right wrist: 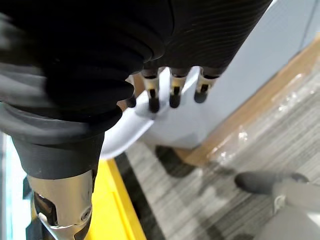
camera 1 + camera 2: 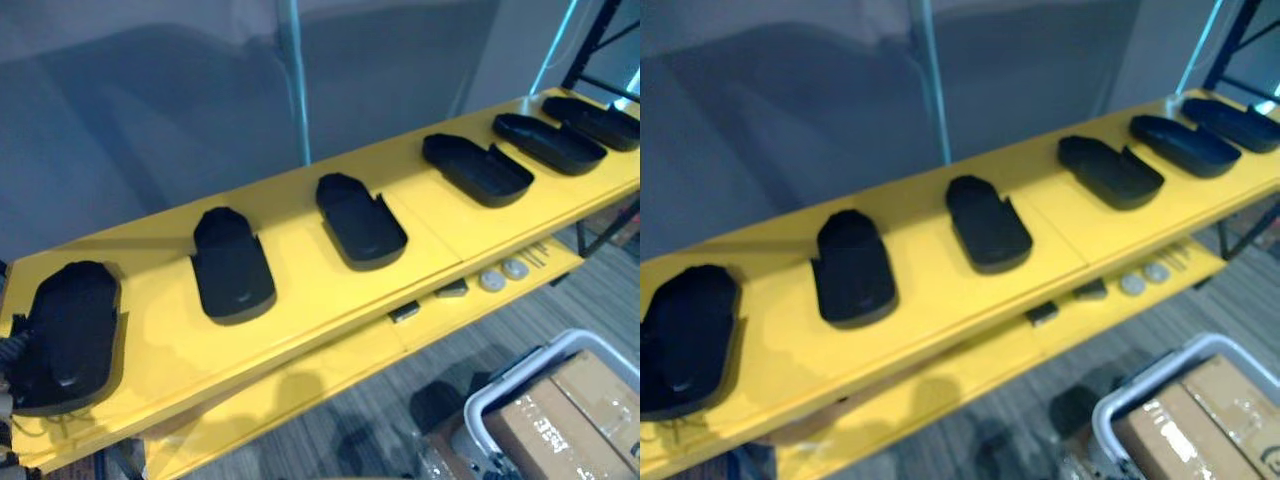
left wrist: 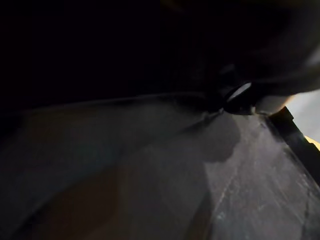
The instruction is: Walk over and take plastic housings, then place them on the shelf
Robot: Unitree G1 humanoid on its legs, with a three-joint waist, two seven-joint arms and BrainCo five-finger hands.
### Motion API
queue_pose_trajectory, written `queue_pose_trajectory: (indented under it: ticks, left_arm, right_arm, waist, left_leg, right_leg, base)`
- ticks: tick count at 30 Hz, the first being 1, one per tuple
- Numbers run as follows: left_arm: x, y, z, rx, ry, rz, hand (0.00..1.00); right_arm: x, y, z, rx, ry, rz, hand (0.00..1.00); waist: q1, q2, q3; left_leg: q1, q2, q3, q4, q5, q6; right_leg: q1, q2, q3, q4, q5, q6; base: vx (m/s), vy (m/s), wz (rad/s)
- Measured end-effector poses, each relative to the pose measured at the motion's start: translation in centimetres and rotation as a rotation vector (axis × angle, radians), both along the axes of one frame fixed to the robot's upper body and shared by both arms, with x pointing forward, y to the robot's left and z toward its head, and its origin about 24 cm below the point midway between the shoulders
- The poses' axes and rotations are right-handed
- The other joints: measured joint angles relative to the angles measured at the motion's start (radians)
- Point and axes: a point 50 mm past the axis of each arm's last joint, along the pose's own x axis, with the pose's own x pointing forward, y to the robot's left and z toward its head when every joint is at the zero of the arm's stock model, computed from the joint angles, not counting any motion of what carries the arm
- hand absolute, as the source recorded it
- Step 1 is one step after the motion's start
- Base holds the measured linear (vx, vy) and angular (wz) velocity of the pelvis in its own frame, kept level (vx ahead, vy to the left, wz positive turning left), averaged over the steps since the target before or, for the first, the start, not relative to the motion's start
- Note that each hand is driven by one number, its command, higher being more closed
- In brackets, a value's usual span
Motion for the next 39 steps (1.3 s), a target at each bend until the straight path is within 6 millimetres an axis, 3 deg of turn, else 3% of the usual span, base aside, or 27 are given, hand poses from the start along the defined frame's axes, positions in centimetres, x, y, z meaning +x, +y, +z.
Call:
queue_pose_trajectory:
  ticks: [21,22,32,39]
  left_arm:
    - [0.0,-0.3,-0.7,0.046,-0.052,0.054,1.0]
    - [0.0,-0.3,-0.7,0.048,-0.053,0.055,0.0]
    - [0.0,-0.7,-1.3,0.106,-0.093,0.105,0.0]
    - [1.4,-0.8,0.2,0.205,-0.215,0.159,0.0]
  right_arm:
    - [-1.0,-1.2,0.1,-0.021,0.014,-0.095,0.0]
    - [-1.0,-1.3,0.2,-0.025,0.012,-0.093,0.0]
    - [0.3,-3.5,1.3,-0.069,-0.032,-0.076,0.0]
    - [0.4,-3.3,1.3,-0.073,-0.052,-0.086,0.0]
  waist:
    - [-0.001,-0.042,0.016]
    - [-0.002,-0.043,0.022]
    - [-0.002,-0.033,0.059]
    - [-0.003,-0.028,0.061]
  left_leg:
    - [0.02,-0.003,0.015,-0.03,0.002,-0.001]
    - [0.023,-0.003,0.016,-0.028,0.001,-0.002]
    - [0.014,-0.003,0.044,-0.006,-0.016,0.004]
    - [0.016,-0.002,0.041,-0.001,-0.015,0.005]
  right_leg:
    - [0.004,0.004,0.009,-0.015,0.004,-0.008]
    - [0.008,0.004,0.009,-0.015,0.005,-0.009]
    - [-0.017,0.0,0.027,-0.005,0.012,-0.029]
    - [-0.016,0.0,0.027,-0.002,0.012,-0.029]
  base:
    - [0.02,-0.003,-0.02]
    - [0.04,-0.005,-0.01]
    - [-0.01,0.013,-0.09]
    - [0.0,0.0,0.0]
